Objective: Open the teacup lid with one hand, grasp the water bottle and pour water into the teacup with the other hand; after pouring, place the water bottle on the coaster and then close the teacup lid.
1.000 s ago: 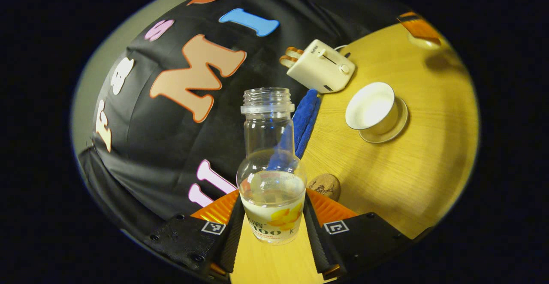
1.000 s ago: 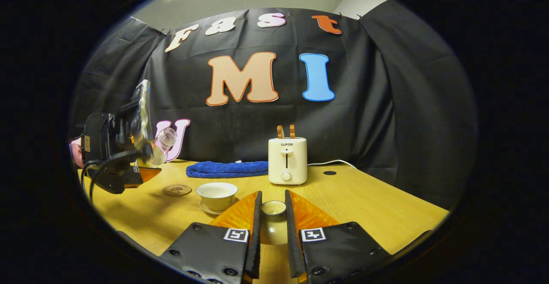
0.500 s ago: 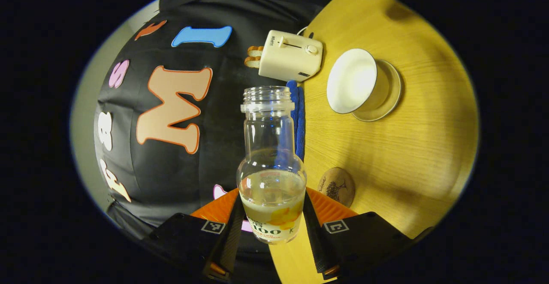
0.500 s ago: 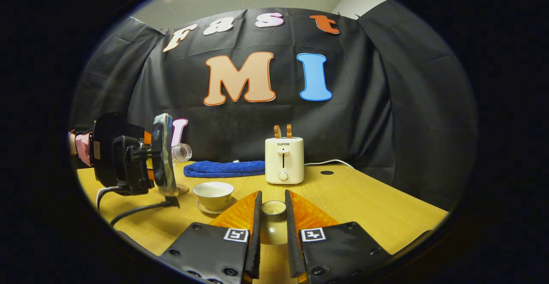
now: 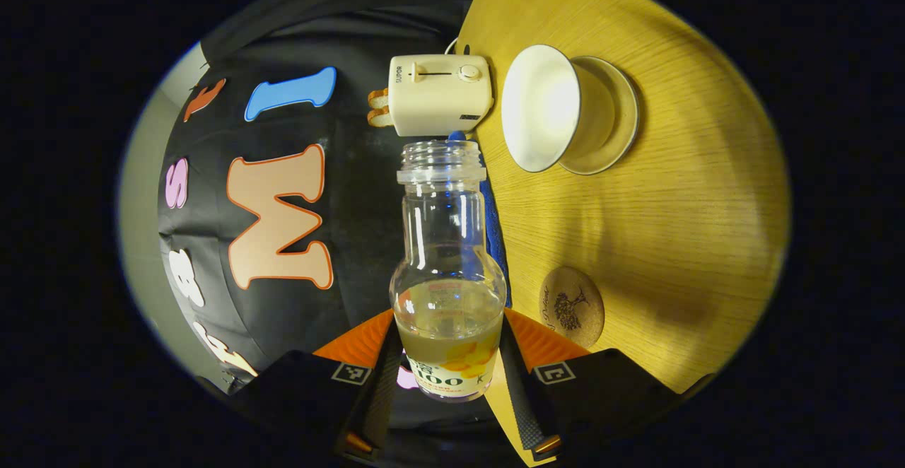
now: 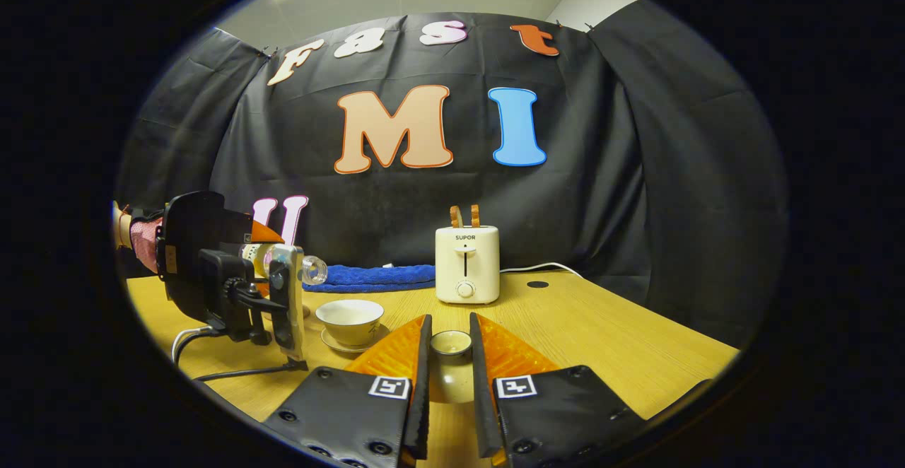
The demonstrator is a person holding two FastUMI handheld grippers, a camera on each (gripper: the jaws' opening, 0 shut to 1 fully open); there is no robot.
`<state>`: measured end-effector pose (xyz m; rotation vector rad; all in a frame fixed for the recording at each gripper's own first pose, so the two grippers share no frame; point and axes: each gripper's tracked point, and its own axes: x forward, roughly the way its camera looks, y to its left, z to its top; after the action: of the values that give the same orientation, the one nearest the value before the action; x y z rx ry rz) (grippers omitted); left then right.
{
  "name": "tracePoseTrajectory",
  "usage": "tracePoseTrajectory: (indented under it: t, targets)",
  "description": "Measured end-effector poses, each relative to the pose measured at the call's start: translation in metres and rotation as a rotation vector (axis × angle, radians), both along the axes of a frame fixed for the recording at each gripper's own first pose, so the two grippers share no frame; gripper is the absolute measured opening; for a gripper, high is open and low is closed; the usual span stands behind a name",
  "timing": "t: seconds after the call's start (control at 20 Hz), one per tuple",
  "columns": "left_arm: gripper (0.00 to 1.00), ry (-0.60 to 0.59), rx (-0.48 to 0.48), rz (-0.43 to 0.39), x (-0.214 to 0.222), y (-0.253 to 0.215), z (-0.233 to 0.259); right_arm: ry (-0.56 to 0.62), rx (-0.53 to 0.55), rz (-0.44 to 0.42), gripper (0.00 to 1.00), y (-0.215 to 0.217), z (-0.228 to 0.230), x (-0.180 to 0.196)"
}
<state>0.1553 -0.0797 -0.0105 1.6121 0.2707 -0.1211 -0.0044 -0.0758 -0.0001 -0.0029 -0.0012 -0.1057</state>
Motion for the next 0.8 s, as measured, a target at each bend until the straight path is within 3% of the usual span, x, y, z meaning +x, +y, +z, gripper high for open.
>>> tracePoseTrajectory:
  t: [0.15, 0.8]
  targets:
    - [0.68, 0.001, 0.077, -0.01, -0.0009, 0.0036, -0.0021, 0.0, 0.0, 0.0, 0.31, 0.0, 0.0003, 0.0002]
    - [0.68, 0.003, 0.222, -0.041, 0.0049, 0.003, 0.0007, 0.0, 0.0, 0.0, 0.3, -0.0003, 0.0005, 0.0004]
